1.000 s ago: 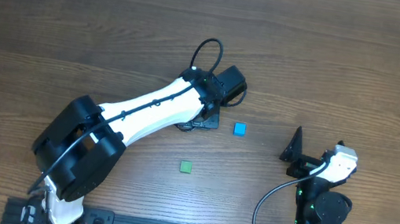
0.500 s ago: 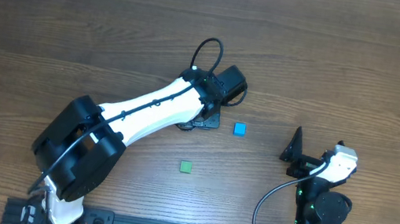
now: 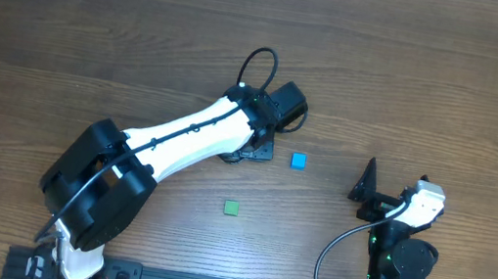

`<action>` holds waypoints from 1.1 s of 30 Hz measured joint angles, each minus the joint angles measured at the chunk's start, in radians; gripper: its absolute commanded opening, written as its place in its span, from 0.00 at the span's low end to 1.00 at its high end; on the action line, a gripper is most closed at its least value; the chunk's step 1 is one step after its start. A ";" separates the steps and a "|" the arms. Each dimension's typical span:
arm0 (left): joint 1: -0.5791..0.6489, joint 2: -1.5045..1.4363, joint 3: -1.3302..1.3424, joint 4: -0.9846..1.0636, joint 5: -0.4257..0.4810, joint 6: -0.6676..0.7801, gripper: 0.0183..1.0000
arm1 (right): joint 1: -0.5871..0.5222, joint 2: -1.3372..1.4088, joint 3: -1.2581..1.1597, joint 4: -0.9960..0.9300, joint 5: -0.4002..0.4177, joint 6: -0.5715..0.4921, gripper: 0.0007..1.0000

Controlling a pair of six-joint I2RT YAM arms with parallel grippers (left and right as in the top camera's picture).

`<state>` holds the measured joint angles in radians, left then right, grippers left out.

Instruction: Stack Cubes

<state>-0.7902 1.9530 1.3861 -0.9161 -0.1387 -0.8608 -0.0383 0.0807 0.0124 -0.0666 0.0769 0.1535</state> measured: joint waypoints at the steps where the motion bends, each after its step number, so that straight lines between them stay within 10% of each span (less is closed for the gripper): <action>1: 0.000 0.000 0.000 0.000 0.000 -0.003 0.73 | 0.000 0.000 0.000 0.000 0.000 0.000 0.99; 6: 0.000 0.000 0.000 0.000 0.000 -0.006 0.89 | 0.000 0.000 0.000 0.000 0.000 0.000 0.99; 33: 0.189 0.254 0.470 -0.097 0.013 0.211 0.80 | 0.000 0.000 0.000 0.000 0.000 0.000 0.99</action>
<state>-0.6010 2.2074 1.8565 -1.0126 -0.1257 -0.6498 -0.0383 0.0807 0.0124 -0.0666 0.0769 0.1532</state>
